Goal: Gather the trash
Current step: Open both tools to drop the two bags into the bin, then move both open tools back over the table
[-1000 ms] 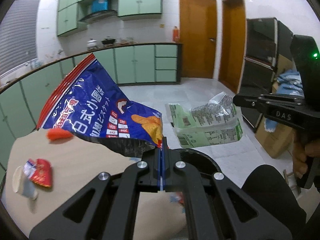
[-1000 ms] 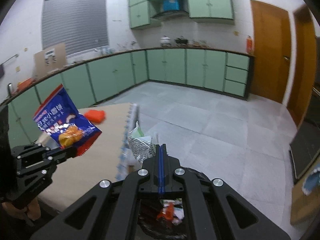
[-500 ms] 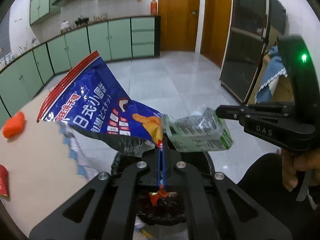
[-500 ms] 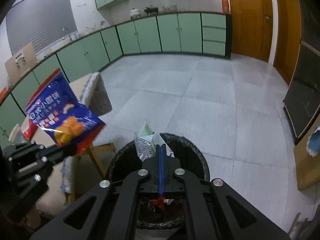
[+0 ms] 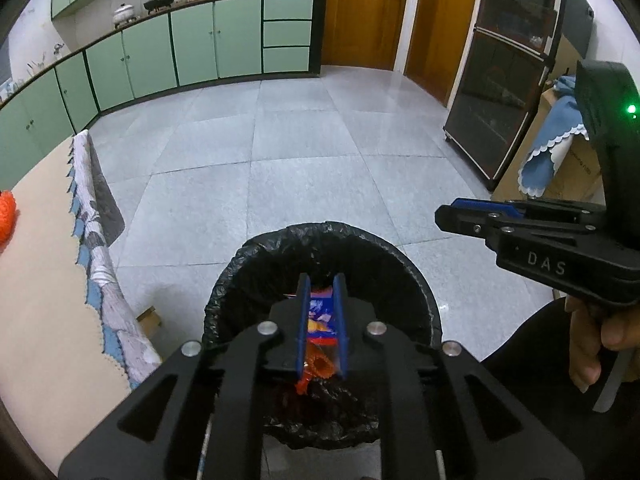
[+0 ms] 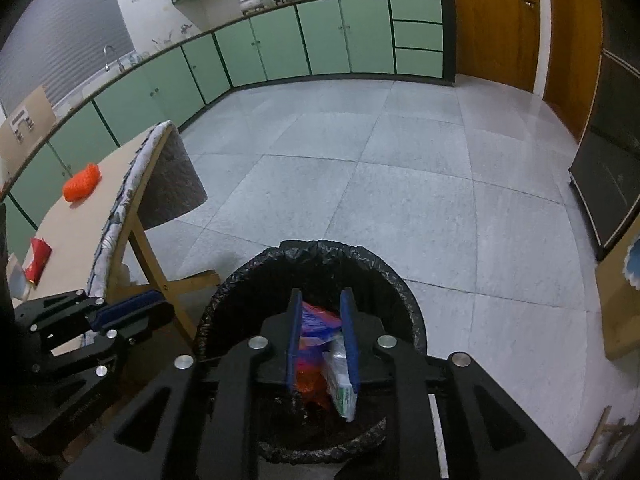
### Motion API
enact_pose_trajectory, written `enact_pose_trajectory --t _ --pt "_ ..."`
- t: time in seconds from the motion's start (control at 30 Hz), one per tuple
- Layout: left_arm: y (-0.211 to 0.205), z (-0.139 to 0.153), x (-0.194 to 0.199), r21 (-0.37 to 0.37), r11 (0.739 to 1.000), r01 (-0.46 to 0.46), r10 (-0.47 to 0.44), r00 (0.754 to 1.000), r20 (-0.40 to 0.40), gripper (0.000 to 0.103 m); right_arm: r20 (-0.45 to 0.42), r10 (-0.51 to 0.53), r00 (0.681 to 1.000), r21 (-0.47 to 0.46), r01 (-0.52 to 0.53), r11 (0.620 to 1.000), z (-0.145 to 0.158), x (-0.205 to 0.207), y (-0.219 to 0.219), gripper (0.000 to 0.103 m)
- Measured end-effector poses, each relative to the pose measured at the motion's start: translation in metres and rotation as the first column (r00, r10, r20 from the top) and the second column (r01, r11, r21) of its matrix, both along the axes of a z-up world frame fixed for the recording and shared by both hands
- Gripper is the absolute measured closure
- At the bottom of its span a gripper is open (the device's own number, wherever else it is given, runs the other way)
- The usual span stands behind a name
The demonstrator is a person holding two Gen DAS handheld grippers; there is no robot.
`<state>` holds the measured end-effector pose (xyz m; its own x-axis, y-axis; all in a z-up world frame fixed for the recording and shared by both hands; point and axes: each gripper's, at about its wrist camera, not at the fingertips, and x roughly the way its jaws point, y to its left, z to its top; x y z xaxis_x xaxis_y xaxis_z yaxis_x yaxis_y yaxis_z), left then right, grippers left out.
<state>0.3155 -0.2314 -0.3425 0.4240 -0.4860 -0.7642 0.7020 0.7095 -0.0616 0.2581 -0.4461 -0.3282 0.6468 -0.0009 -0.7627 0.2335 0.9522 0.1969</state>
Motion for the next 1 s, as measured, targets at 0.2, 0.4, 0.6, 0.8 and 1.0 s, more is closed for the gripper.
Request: enact_pose_trajectory --t 0.2,0.4,0.6,0.8,1.0 --pt "0.037 0.033 -0.015 -0.045 0.996 -0.073 0.077 0.993 0.093 0.054 0.052 0.039 0.998 -0.011 -0.039 0.999 0.024 -0.007 0.016 0.082" --pt "0.13 0.07 -0.03 -0.07 0.97 -0.235 0.244 0.951 0.19 0.041 0.12 0.141 0.983 -0.025 -0.139 0.99 0.054 -0.007 0.068 0.076" --pt "0.251 0.091 -0.043 -0.07 0.878 -0.473 0.471 0.832 0.294 0.032 0.145 0.318 0.937 -0.056 -0.313 0.948 0.073 0.005 0.154 0.076" --pt "0.356 0.09 -0.051 -0.094 0.75 -0.655 0.647 0.696 0.312 0.026 0.151 0.474 0.867 -0.086 -0.466 0.881 0.082 0.018 0.246 0.072" --pt "0.405 0.077 -0.032 -0.093 0.708 -0.7 0.694 0.664 0.279 0.026 0.146 0.573 0.806 -0.11 -0.563 0.819 0.081 0.032 0.318 0.068"
